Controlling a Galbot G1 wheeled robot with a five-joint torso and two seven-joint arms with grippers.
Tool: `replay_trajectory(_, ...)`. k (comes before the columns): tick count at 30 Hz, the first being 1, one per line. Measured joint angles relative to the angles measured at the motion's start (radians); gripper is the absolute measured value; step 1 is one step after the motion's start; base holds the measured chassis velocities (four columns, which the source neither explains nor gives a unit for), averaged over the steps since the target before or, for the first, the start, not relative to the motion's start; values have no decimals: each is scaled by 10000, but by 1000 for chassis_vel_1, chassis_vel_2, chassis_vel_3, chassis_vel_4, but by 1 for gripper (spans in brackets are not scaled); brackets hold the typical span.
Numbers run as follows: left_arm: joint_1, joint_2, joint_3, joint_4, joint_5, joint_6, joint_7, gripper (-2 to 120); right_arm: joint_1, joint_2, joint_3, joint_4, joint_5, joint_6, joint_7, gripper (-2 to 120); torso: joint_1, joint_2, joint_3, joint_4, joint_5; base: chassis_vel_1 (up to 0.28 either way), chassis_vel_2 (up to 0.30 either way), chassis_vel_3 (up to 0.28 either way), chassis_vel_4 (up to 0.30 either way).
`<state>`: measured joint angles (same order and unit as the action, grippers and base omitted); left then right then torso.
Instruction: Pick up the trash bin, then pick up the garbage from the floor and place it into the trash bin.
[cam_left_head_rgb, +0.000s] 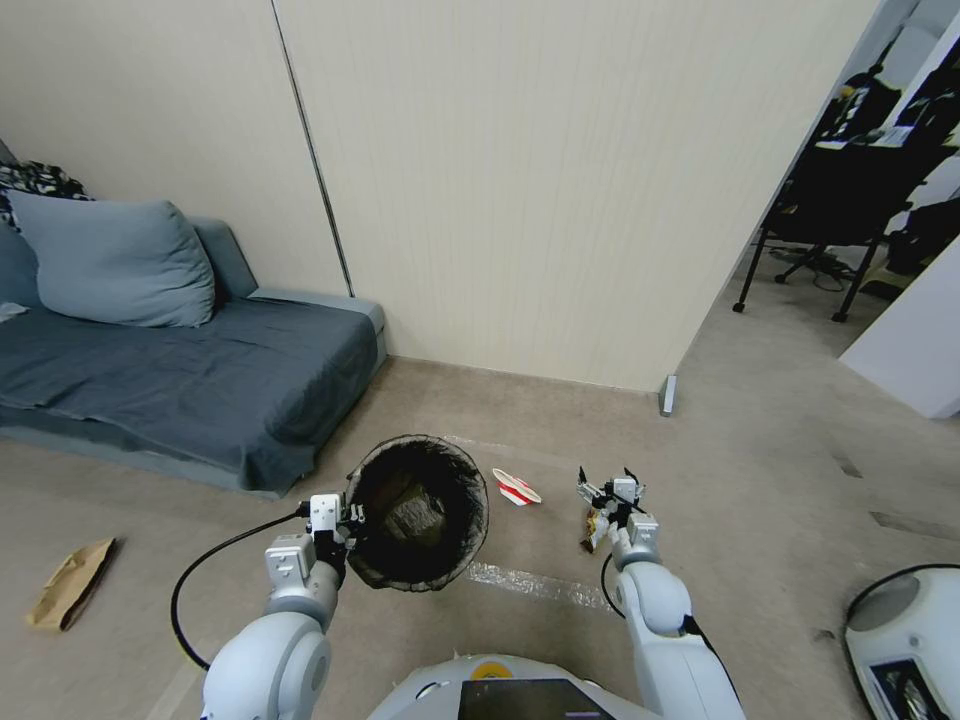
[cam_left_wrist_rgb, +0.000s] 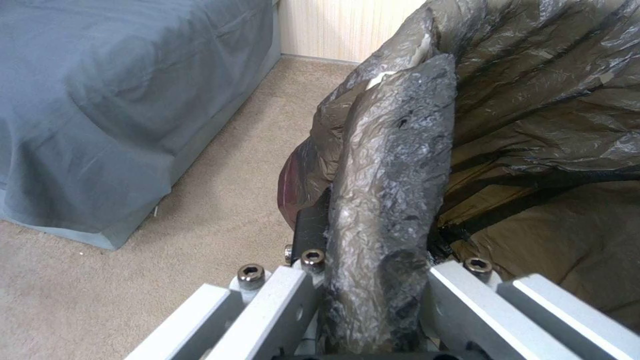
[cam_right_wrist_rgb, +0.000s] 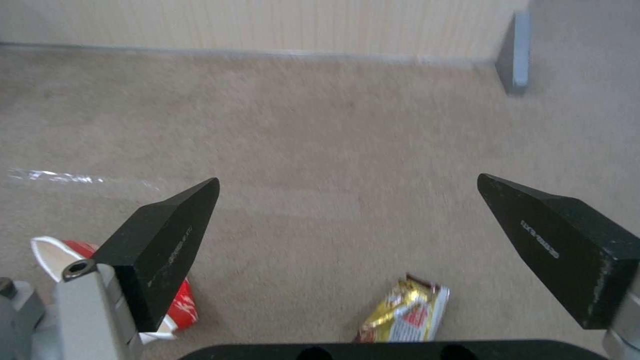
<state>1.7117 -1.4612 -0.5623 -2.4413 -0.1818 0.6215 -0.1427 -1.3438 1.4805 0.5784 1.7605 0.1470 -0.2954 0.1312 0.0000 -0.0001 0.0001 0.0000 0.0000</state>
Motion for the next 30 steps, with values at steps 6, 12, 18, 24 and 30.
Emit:
replay_trajectory(6,-10,22,-6,-41,-18,18,-3,1,323,-84,-59,-518,1290,-934,740,100,0,0,0,0,0,0,0,0,0)
replay_trajectory(12,-13,56,58,-40,-35,20,9,1,483,-68,-52,-1046,2283,-1302,1587,100,0,0,-1,0,0,0,0,0,0)
replay_trajectory(18,-42,91,94,-29,-68,23,23,1,641,96,-44,-1523,2741,-1475,2257,100,0,1,-1,0,0,0,0,0,0)
replay_trajectory(24,-28,158,75,-57,-171,33,27,1,837,178,-26,-2248,3133,-1518,2598,100,0,0,-1,0,0,0,0,0,0)
replay_trajectory(30,-12,168,98,-59,-196,36,28,1,936,217,31,-2673,3258,-1346,2622,100,0,1,-1,0,0,0,0,0,0)
